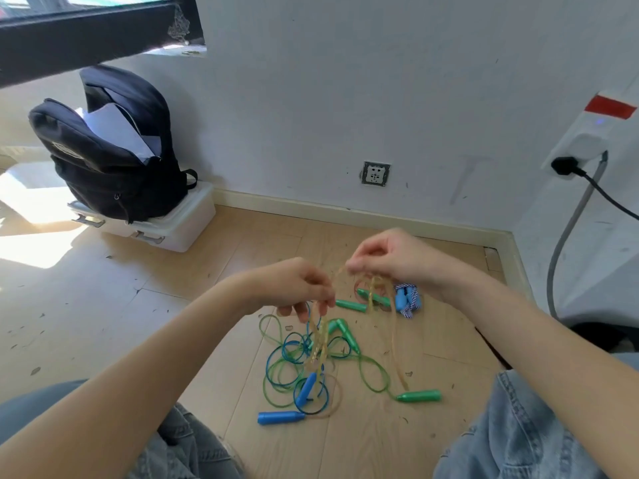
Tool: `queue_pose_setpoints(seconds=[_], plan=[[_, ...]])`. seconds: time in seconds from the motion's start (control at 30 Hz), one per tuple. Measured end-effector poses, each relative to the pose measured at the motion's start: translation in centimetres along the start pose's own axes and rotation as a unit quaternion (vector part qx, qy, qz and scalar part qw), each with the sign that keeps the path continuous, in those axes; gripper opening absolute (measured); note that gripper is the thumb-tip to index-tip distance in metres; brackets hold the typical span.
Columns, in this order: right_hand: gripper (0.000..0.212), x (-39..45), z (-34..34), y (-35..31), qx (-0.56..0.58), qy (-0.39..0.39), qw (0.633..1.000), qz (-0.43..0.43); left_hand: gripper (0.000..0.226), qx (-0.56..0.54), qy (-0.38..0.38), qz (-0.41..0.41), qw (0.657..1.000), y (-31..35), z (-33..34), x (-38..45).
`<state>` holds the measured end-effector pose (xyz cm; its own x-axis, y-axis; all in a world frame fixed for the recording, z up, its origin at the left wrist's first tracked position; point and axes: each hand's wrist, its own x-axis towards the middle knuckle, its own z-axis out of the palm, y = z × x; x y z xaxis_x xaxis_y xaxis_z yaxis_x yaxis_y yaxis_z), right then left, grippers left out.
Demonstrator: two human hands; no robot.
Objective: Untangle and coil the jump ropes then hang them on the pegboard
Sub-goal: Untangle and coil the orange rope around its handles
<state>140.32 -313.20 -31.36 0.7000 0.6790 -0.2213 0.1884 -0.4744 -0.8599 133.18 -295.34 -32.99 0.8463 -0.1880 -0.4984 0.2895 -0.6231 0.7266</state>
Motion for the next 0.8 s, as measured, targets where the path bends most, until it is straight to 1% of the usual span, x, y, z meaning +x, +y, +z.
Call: queue_pose_setpoints(seconds=[0.07, 0.1, 0.17, 0.23, 0.3, 0.33, 0.37, 0.4, 0.43, 0.47, 0.5, 0.53, 0.6, 0.63, 0.67, 0.73, 0.8], plan=[[0.019, 0.2, -1.2, -0.1, 0.096, 0.102, 0.99, 0.008, 0.019, 0.05, -0.028, -0.029, 0.998, -0.5, 0.3, 0.3], [0.02, 0.2, -1.5, -0.1, 0.117, 0.147, 0.982, 0.011, 0.02, 0.053, -0.038, -0.042, 0.997, -0.7, 0.4, 0.5], [0.019, 0.4, -1.3, 0.2, 0.116, 0.209, 0.971, 0.01, 0.022, 0.043, -0.038, -0.053, 0.997, -0.8, 0.4, 0.6], [0.02, 0.7, -1.1, 0.7, 0.091, 0.275, 0.957, 0.0, 0.023, 0.045, -0.003, -0.048, 0.998, -0.7, 0.1, 0.5], [0.019, 0.7, -1.7, 0.8, 0.028, 0.338, 0.941, -0.012, 0.023, 0.037, 0.072, -0.024, 0.996, -0.5, -0.7, 0.2], [0.014, 0.6, -2.2, 0.8, -0.022, 0.336, 0.942, -0.01, 0.023, 0.018, 0.117, -0.007, 0.993, -0.4, -1.1, 0.0], [0.011, 0.6, -2.4, 0.8, -0.073, 0.298, 0.952, 0.0, 0.023, -0.021, 0.153, 0.014, 0.988, -0.3, -1.5, -0.2], [0.026, 0.4, -2.3, 0.8, -0.122, 0.233, 0.965, 0.017, 0.022, -0.081, 0.172, 0.035, 0.981, -0.1, -1.8, -0.5], [0.045, 0.3, -2.0, 0.9, -0.16, 0.163, 0.973, 0.028, 0.021, -0.144, 0.171, 0.057, 0.973, 0.1, -2.1, -0.9], [0.06, 0.1, -1.5, 0.7, -0.181, 0.108, 0.977, 0.023, 0.02, -0.181, 0.157, 0.079, 0.968, 0.4, -2.3, -1.2], [0.067, -0.1, -0.9, 0.3, -0.173, 0.067, 0.983, -0.004, 0.02, -0.186, 0.138, 0.098, 0.968, 0.7, -2.3, -1.5], [0.069, -0.3, -0.5, -0.1, -0.134, 0.022, 0.99, -0.039, 0.02, -0.176, 0.118, 0.11, 0.971, 1.0, -2.1, -1.6], [0.068, -0.4, 0.0, -0.6, -0.026, -0.066, 0.996, -0.06, 0.02, -0.147, 0.082, 0.119, 0.979, 1.4, -1.5, -1.7], [0.066, -0.5, 0.2, -0.7, -0.002, -0.097, 0.994, -0.053, 0.02, -0.134, 0.067, 0.119, 0.982, 1.5, -1.3, -1.7], [0.06, -0.5, 0.3, -0.7, -0.001, -0.115, 0.992, -0.041, 0.02, -0.123, 0.058, 0.116, 0.984, 1.5, -1.0, -1.5], [0.036, -0.6, 0.7, -0.6, -0.047, -0.129, 0.99, -0.023, 0.019, -0.091, 0.055, 0.093, 0.99, 1.4, -0.8, -1.3], [0.015, -0.4, 0.5, -0.4, -0.098, -0.094, 0.991, -0.004, 0.019, -0.039, 0.048, 0.061, 0.996, 1.0, -0.7, -1.1]])
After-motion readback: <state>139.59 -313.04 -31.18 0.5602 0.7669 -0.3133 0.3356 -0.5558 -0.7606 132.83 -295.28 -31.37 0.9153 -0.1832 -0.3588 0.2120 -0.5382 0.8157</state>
